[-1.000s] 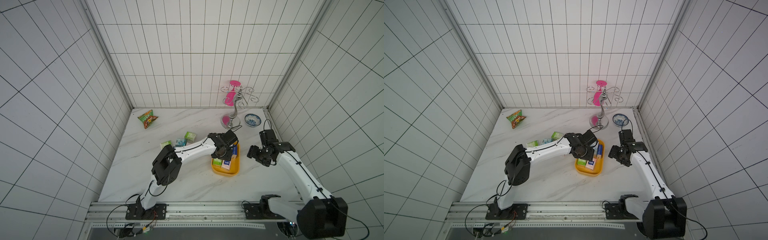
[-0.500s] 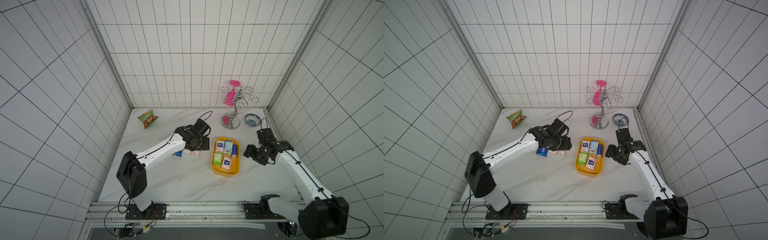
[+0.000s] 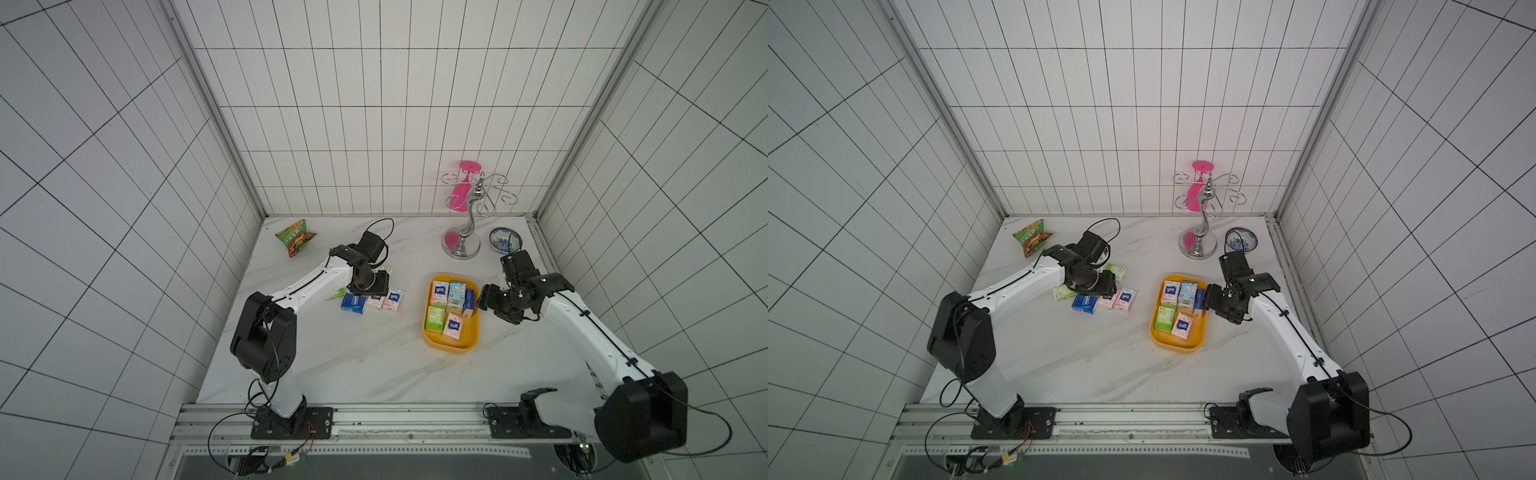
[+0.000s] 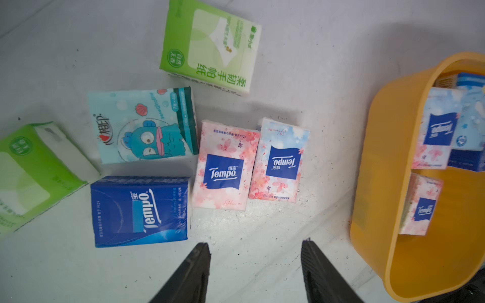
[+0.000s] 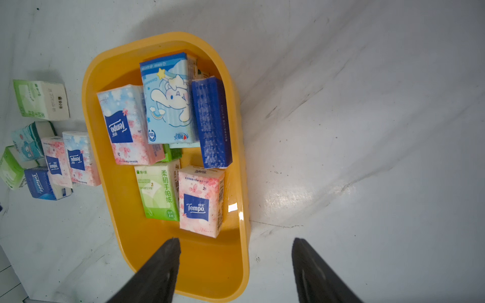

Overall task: Put the pocket tissues into the storage box
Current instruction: Pick up the pocket tissues from the center of the board.

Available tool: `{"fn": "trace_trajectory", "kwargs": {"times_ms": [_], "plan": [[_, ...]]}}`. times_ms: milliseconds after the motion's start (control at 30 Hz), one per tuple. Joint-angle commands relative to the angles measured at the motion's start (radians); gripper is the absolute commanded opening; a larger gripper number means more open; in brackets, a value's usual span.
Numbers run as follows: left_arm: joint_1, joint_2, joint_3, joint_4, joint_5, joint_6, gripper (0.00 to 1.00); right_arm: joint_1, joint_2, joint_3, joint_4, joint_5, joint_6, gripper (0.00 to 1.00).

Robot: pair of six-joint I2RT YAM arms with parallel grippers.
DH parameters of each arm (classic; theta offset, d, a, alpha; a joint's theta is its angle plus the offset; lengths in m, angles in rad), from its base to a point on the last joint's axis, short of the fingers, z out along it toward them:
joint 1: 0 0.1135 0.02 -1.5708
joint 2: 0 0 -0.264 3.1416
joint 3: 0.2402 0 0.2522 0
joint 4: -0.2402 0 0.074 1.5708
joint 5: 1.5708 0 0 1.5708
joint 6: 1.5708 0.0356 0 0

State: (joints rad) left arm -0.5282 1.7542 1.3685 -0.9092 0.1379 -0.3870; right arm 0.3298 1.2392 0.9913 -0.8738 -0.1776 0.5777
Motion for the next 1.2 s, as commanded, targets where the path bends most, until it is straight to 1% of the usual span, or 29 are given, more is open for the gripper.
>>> {"fn": "trace_trajectory", "kwargs": {"times_ms": [0, 167, 533, 767, 900, 1167], "plan": [[-0.001, 0.054, 0.037, 0.019, -0.010, 0.032, 0.58, 0.010, -0.017, 0.035, -0.004, -0.003, 0.013, 0.72], [-0.029, 0.108, 0.073, 0.020, -0.050, 0.023, 0.58, 0.009, -0.004, 0.039, -0.027, -0.015, 0.017, 0.73], [-0.102, 0.244, 0.170, 0.018, -0.079, -0.009, 0.60, 0.009, 0.002, 0.056, -0.059, -0.013, 0.002, 0.73], [-0.102, 0.294, 0.185, 0.012, -0.090, -0.003, 0.61, 0.009, 0.008, 0.071, -0.073, -0.003, -0.010, 0.73], [-0.105, 0.325, 0.186, 0.017, -0.073, -0.004, 0.62, 0.009, 0.008, 0.061, -0.073, -0.003, -0.007, 0.73], [-0.148, 0.339, 0.182, 0.030, -0.080, -0.028, 0.61, 0.009, -0.006, 0.060, -0.085, 0.019, -0.016, 0.73]]}}
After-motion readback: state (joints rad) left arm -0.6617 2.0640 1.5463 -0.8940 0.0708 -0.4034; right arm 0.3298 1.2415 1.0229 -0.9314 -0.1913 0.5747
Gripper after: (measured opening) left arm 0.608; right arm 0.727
